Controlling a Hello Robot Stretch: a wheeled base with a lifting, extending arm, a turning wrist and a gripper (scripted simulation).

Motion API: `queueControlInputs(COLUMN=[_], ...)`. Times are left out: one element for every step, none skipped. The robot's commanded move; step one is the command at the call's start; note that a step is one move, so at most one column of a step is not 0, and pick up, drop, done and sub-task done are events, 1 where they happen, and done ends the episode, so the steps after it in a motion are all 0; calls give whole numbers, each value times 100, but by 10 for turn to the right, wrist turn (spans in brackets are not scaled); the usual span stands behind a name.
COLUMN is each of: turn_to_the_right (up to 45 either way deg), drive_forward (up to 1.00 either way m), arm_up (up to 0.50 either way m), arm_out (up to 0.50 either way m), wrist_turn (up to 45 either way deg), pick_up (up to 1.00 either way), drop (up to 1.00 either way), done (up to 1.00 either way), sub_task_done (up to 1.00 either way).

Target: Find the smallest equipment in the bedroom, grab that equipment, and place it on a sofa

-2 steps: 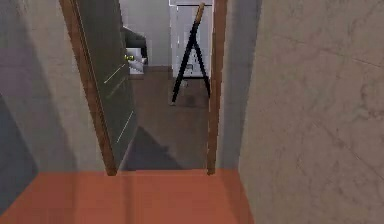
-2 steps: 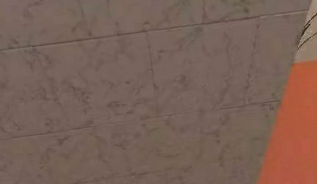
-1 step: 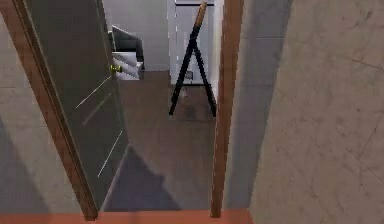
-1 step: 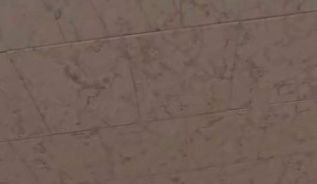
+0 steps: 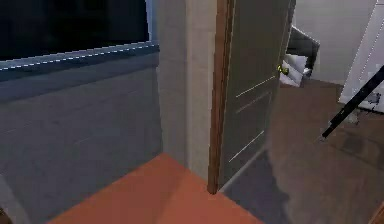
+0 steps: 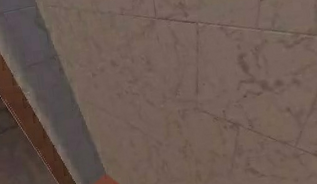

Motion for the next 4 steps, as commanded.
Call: queueControlInputs(turn_to_the_right=[-240,0,-450,-450], drive_forward=[0,55,0,0], arm_up=[0,0,0,0], arm_out=[0,0,0,0], wrist_turn=[0,0,0,0], pick_up=[0,0,0,0], drop=[0,0,0,0], done=[0,0,0,0], sub_task_done=[0,0,0,0])
